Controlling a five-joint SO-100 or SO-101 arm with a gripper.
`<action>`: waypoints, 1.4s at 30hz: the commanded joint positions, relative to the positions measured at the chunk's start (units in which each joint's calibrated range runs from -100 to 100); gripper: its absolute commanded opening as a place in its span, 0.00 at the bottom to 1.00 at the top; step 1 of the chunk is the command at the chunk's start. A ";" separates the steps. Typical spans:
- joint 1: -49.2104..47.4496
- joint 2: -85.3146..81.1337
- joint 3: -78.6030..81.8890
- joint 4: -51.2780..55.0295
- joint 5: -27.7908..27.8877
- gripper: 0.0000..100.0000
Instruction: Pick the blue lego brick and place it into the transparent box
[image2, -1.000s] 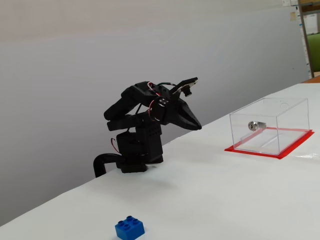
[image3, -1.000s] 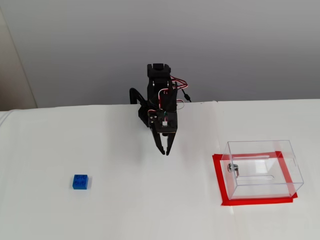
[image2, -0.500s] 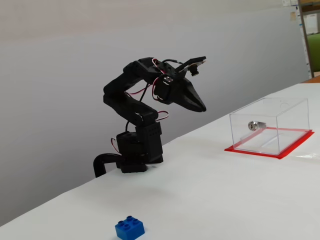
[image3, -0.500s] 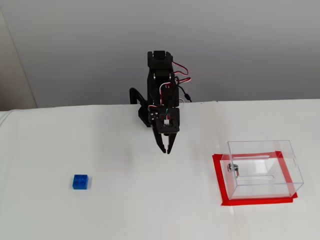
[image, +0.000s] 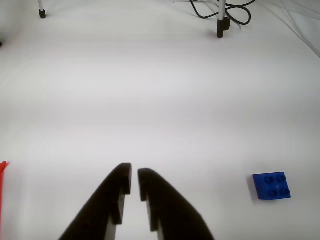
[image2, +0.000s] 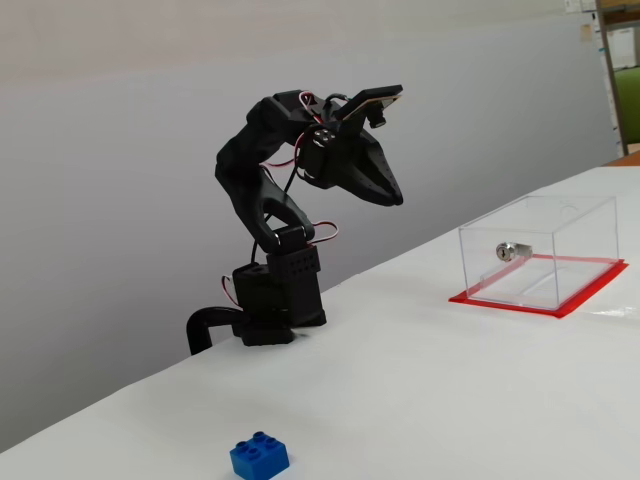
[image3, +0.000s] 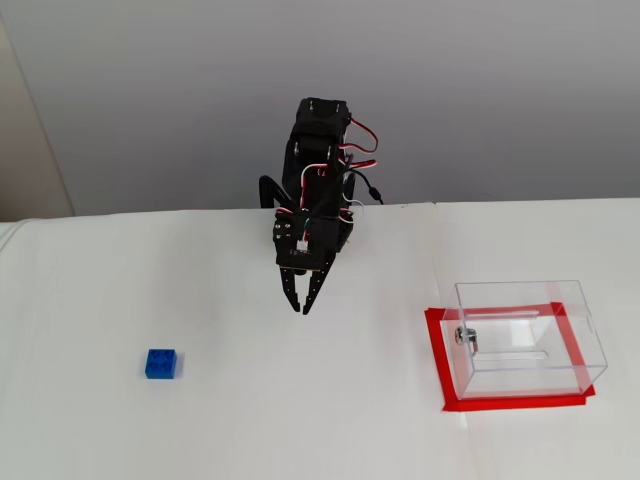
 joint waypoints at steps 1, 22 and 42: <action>0.58 4.59 -7.80 1.88 0.04 0.01; 8.20 23.18 -22.36 8.41 -0.27 0.01; 25.13 40.32 -39.08 12.15 -8.15 0.02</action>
